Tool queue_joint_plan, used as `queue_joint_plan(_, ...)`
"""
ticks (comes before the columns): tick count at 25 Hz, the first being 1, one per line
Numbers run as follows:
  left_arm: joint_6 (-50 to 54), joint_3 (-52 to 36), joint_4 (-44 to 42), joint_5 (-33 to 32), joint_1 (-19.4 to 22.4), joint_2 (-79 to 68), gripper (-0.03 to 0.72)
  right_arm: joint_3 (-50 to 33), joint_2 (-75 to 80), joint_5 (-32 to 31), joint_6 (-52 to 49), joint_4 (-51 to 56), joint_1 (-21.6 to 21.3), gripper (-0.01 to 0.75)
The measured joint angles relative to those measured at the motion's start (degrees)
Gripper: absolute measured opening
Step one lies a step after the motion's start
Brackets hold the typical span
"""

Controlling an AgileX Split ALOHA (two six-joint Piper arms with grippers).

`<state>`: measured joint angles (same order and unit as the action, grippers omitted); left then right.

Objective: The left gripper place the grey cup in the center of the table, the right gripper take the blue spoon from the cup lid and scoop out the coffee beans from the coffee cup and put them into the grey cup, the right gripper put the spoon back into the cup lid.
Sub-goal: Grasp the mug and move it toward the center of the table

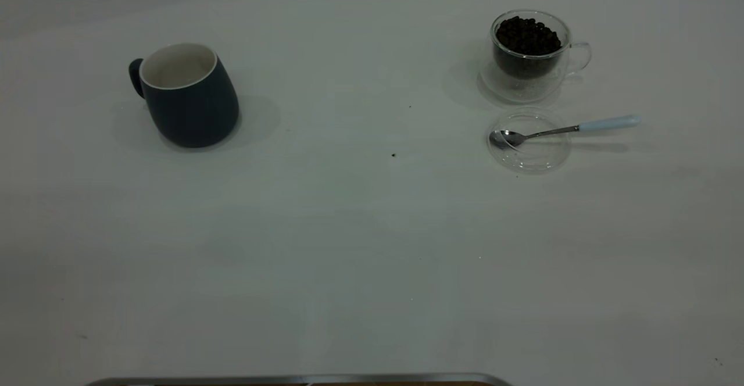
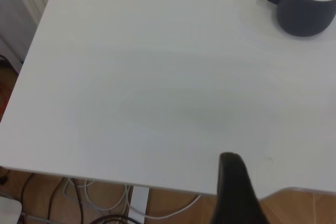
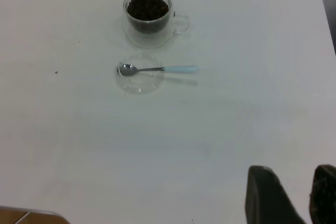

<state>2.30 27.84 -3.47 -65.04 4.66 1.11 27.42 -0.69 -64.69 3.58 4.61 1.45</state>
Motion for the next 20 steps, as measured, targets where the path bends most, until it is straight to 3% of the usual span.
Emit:
queue_joint_plan(14,-0.11,0.0,0.0,0.0,0.0,-0.35,0.536,0.0,0.0,0.0,0.0,0.0,0.0,0.24)
queue_joint_plan(20,0.6,0.53,0.0,1.96,0.0,-13.13,0.516,0.0,0.0,0.0,0.0,0.0,0.0,0.24)
